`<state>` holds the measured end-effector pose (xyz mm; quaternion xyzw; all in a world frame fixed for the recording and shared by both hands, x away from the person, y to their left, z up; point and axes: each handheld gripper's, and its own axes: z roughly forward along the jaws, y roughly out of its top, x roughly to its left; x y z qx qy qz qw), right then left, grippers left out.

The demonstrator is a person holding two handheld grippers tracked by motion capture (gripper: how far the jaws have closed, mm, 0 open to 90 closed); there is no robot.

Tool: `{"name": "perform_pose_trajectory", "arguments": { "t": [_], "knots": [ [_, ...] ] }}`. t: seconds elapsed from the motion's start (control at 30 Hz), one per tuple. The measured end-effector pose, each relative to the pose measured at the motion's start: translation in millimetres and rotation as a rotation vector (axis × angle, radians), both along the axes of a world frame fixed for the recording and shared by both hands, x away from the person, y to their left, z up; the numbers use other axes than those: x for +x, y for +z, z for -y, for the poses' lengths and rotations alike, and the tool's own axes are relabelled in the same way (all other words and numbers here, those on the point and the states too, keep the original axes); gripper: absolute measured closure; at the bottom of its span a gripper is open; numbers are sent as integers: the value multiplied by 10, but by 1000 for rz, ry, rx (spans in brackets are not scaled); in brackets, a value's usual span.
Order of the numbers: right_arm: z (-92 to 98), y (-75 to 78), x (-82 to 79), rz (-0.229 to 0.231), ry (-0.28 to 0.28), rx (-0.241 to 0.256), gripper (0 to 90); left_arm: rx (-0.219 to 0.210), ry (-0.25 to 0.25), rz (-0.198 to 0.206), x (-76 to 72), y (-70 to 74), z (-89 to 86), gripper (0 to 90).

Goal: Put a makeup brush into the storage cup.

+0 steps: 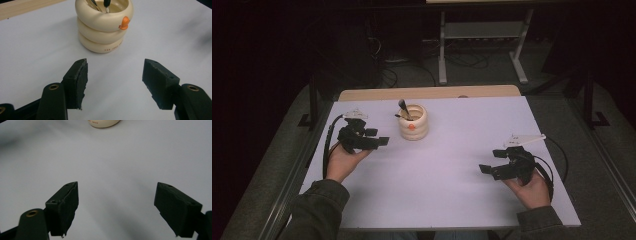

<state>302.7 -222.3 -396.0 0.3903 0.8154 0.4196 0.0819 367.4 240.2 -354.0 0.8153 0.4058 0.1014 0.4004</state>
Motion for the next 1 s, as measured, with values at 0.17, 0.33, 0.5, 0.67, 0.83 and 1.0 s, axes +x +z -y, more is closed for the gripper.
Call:
{"name": "perform_pose_trajectory", "arguments": {
  "t": [0.17, 0.33, 0.5, 0.67, 0.83, 1.0],
  "knots": [
    [-3, -9, 0, -4, -2, -1, 187, 9, -11, 2, -34, -12, -29, 362],
    [-10, -18, 0, 0, 1, -12, 187, 7, -16, 4, -84, -32, -29, 358],
    [-9, -21, -5, -8, -5, -5, 187, 9, -27, 13, -149, -65, -37, 350],
    [-20, -38, -2, -14, -1, -2, 186, 6, -32, 14, -210, -110, -57, 340],
    [-13, -44, -2, -12, 0, 1, 185, -6, -34, 15, -274, -156, -60, 326],
    [-18, -54, -5, -10, 4, -2, 184, -1, -34, 11, -317, -213, -67, 318]
  ]
}}
